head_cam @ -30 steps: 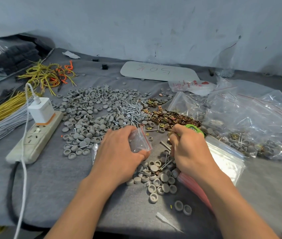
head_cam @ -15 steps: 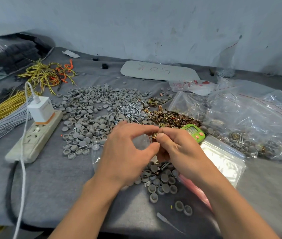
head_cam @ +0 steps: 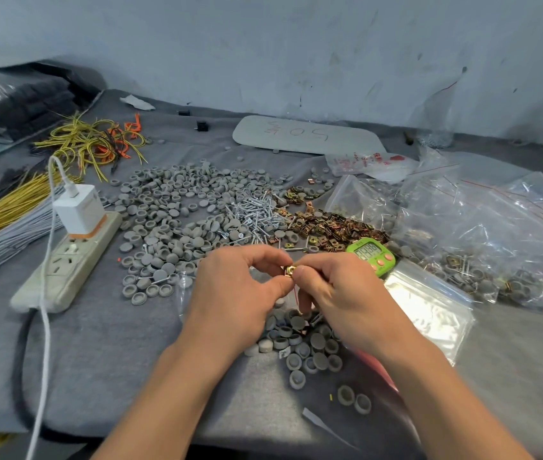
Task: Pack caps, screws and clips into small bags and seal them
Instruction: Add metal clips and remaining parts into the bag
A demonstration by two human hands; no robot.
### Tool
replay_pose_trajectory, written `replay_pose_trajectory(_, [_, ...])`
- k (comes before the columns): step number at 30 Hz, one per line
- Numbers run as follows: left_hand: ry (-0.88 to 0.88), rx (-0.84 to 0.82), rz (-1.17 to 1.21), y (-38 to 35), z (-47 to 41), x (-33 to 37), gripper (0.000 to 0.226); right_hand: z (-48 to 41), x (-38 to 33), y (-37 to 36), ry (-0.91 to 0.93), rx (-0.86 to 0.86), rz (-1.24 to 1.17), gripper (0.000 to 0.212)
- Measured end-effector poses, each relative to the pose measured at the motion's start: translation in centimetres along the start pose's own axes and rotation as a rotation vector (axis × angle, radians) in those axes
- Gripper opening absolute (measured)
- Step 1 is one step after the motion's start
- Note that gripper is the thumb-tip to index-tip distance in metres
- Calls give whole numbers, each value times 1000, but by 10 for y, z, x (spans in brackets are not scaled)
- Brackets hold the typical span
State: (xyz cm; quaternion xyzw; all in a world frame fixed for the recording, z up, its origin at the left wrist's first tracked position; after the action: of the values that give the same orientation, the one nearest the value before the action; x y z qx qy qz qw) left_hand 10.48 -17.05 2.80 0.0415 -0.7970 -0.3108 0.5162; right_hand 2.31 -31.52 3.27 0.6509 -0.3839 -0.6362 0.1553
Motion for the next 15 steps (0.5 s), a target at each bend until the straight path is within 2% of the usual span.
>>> replay_pose_trajectory(10, [-48,88,-126,-4,4,5,19,-3,-3,1,-51,8,-40,33])
replay_pose_trajectory(15, [-80,-56,-14,-2,3,4,19,-2,-1,4,-123,-100,-152,38])
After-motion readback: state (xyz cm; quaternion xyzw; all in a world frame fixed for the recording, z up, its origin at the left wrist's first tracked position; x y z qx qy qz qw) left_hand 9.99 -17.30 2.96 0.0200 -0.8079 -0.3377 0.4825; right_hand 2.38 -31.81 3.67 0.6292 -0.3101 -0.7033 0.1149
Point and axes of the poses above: each hand's wrist, its own z-axis away from the middle knuckle, its own y-axis out of the back of the hand, x = y × z, the point moved 3 cm from there along -z, towards the middle knuckle, and after that the axes turned 2 degrees about -y, right-handed, at the moved point
